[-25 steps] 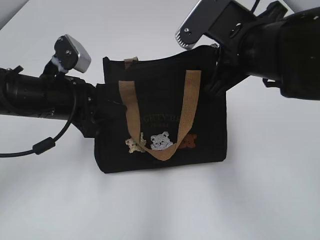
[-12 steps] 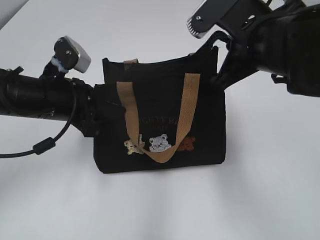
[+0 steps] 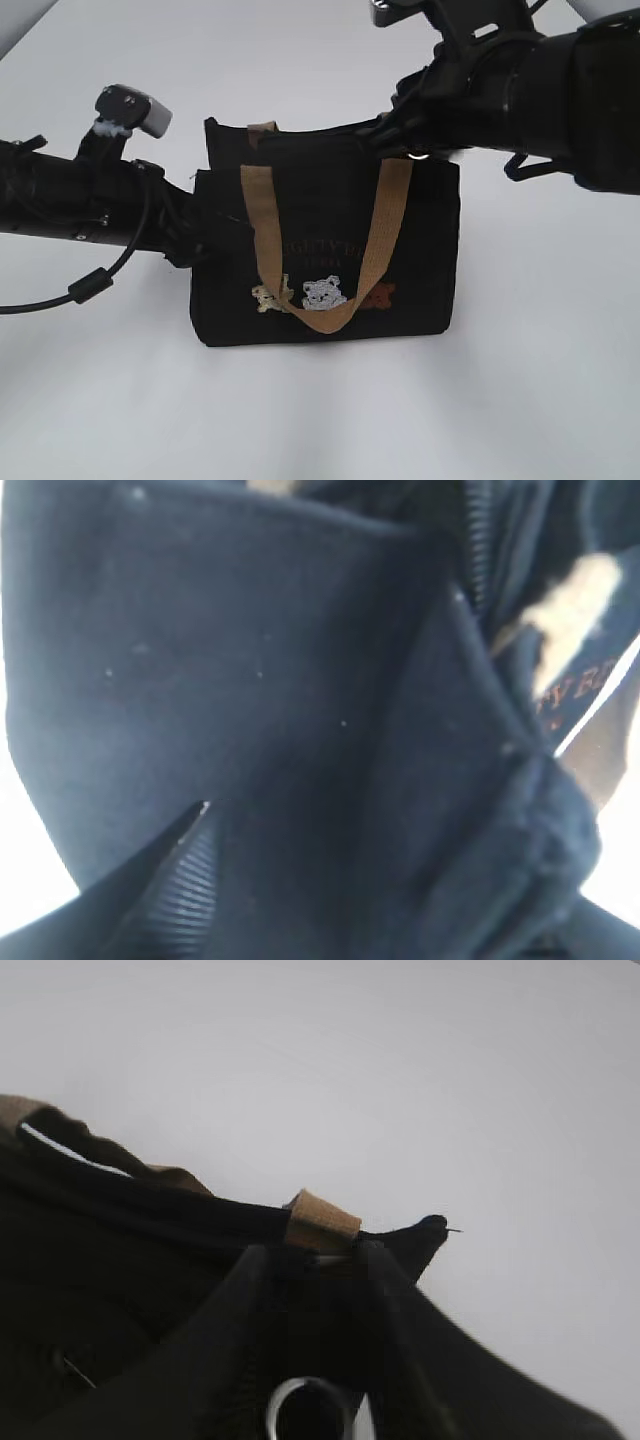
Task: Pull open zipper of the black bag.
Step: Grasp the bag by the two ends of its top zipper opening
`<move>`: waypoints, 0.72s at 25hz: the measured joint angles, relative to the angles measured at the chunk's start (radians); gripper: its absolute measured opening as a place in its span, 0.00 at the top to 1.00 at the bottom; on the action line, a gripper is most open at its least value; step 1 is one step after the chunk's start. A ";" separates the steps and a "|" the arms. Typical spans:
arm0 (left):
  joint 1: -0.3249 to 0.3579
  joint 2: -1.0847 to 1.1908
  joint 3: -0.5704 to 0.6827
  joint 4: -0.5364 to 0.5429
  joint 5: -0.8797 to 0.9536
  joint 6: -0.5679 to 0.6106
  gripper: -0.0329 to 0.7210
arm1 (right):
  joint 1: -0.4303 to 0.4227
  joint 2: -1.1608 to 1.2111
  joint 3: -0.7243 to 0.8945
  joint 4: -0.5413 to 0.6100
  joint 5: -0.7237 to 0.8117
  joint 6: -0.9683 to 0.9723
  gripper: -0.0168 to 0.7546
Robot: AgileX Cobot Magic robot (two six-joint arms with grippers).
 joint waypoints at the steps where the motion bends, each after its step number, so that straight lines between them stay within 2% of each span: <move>1: 0.000 0.000 0.000 0.002 -0.001 -0.009 0.29 | 0.000 0.000 0.000 0.000 0.000 0.020 0.66; 4: 0.000 0.000 0.000 0.005 -0.013 -0.055 0.29 | 0.000 0.000 0.000 0.000 0.002 0.113 0.54; 7: 0.000 0.000 0.000 0.005 -0.023 -0.120 0.29 | 0.000 0.000 0.001 0.000 0.053 0.210 0.51; 10: 0.000 0.000 0.008 0.011 -0.027 -0.223 0.29 | 0.000 -0.006 0.044 -0.005 0.219 0.301 0.50; 14: 0.000 -0.019 0.059 0.074 -0.084 -0.361 0.33 | 0.000 -0.029 0.214 -0.008 0.416 0.381 0.50; 18: 0.000 -0.092 0.125 0.093 -0.196 -0.455 0.34 | -0.001 -0.177 0.397 -0.008 0.439 0.426 0.50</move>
